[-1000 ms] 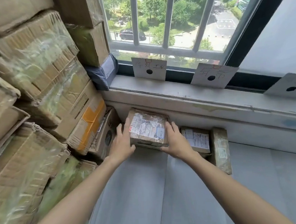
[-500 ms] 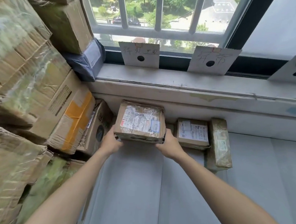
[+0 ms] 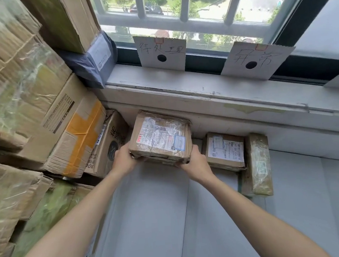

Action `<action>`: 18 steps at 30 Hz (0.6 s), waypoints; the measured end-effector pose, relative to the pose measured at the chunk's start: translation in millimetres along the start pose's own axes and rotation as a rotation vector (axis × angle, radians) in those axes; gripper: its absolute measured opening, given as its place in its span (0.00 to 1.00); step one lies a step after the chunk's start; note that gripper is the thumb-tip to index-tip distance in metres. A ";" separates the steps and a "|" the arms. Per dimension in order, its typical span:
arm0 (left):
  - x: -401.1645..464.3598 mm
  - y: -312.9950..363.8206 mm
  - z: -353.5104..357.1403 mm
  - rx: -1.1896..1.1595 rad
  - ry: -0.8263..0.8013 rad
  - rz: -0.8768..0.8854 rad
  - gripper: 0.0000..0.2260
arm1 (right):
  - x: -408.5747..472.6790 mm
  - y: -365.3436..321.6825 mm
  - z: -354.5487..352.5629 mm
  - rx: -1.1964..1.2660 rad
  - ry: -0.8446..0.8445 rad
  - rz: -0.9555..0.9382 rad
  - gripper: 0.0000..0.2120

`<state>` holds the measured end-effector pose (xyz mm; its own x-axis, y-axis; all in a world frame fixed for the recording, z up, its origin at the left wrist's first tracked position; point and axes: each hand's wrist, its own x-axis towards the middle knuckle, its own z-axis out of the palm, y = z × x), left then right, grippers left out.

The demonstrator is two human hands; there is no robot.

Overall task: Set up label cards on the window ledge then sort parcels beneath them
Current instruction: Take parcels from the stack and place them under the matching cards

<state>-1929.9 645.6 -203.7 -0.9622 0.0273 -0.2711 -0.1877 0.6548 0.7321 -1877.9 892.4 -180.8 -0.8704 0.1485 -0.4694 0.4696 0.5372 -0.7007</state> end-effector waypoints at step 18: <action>-8.4 -4.9 9.8 0.056 0.005 -0.136 0.16 | -10.1 -10.5 0.5 -0.094 0.052 0.052 0.24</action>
<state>-1919.0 649.5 -211.2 -0.9296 -0.0687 -0.3621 -0.3056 0.6931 0.6529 -1874.0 884.8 -169.0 -0.8526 0.2196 -0.4741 0.5007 0.6027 -0.6213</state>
